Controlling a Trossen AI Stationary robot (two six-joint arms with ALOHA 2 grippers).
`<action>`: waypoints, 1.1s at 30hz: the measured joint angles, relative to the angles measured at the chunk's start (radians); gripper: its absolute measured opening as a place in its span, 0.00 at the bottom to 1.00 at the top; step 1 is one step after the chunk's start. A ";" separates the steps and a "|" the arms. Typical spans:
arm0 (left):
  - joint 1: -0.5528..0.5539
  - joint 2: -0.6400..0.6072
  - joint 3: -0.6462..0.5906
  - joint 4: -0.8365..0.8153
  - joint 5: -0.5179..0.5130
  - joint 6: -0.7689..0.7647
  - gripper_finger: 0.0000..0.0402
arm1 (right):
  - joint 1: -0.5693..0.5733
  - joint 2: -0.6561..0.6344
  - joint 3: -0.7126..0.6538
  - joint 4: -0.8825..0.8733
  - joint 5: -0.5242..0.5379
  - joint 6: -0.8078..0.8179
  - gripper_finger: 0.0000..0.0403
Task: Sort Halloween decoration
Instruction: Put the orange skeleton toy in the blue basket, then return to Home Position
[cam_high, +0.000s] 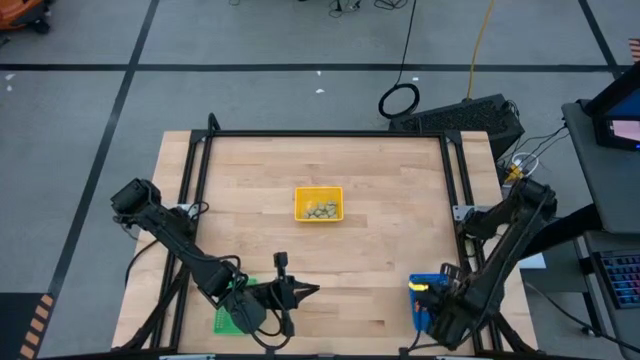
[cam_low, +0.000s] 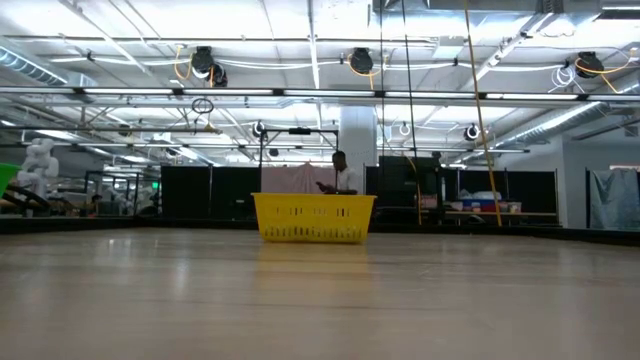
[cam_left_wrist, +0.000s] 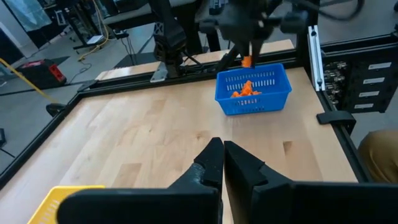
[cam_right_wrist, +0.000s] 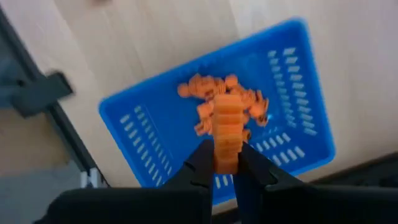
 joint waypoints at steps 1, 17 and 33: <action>0.000 0.000 0.000 0.000 0.000 0.000 0.03 | 0.003 0.019 0.000 0.001 -0.016 0.001 0.05; 0.000 0.000 0.000 0.000 0.000 0.000 0.03 | 0.023 0.164 0.000 -0.008 -0.062 -0.033 0.27; 0.046 -0.054 0.000 0.004 -0.034 0.186 0.02 | 0.011 -0.127 -0.001 -0.036 0.559 -0.326 0.30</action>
